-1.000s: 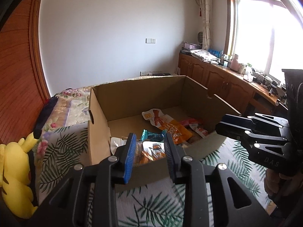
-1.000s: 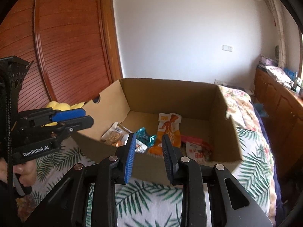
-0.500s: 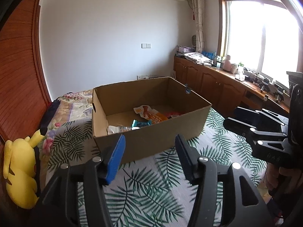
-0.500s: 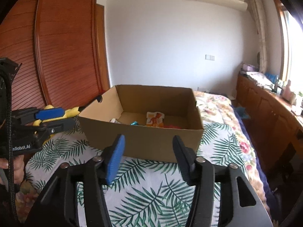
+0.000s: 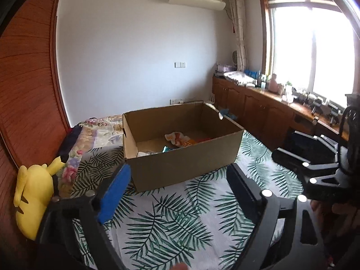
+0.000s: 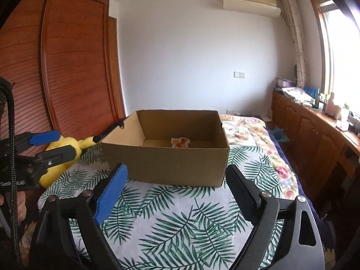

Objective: Organize snacks

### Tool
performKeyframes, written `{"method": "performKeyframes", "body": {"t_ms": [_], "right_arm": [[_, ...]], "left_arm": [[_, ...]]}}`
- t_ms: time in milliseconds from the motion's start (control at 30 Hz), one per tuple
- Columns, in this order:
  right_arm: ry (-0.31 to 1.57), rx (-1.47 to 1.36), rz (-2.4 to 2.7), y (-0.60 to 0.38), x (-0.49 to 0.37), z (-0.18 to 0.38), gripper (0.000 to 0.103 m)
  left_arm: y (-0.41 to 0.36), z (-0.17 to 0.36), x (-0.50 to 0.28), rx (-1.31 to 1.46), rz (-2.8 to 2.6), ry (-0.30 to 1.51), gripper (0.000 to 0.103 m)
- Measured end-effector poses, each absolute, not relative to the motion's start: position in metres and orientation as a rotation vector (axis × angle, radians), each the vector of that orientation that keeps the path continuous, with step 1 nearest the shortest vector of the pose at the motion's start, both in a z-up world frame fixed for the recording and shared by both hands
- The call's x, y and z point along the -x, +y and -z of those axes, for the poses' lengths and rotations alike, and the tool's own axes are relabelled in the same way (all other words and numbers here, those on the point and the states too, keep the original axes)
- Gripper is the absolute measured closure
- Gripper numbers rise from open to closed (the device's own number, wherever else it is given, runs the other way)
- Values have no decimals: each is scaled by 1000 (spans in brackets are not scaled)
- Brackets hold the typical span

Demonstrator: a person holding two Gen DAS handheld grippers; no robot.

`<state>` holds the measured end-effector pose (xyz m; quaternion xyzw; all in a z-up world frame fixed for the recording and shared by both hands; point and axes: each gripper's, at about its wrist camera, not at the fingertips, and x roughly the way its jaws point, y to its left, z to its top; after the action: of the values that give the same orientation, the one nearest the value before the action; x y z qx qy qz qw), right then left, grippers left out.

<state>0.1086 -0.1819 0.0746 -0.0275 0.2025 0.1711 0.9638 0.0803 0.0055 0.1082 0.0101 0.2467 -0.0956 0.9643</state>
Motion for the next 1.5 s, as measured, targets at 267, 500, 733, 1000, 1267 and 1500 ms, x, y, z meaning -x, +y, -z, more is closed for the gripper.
{"method": "performKeyframes", "body": {"t_ms": [267,500,733,1000,1267,1500], "right_arm": [[360,47,-327,-184,-83,-95,0],[318,50,-315,-184,-58,-111,0],[304,44,-261,-189,-33,-107,0],[321,31,-237,-193,-13,-87,0],[339,19,-238,-194,-5,-67,0],[348,11,-250,-191,-7,-60,0]], "left_arm": [[8,-129,-58,-23,139,439,5],[7,-133,-37,-3,107,433,5],[4,-119,-13,3,62,427,5],[6,-95,2,0,21,450,5],[8,-76,10,-10,4,462,5],[11,-69,9,-6,-1,473,5]]}}
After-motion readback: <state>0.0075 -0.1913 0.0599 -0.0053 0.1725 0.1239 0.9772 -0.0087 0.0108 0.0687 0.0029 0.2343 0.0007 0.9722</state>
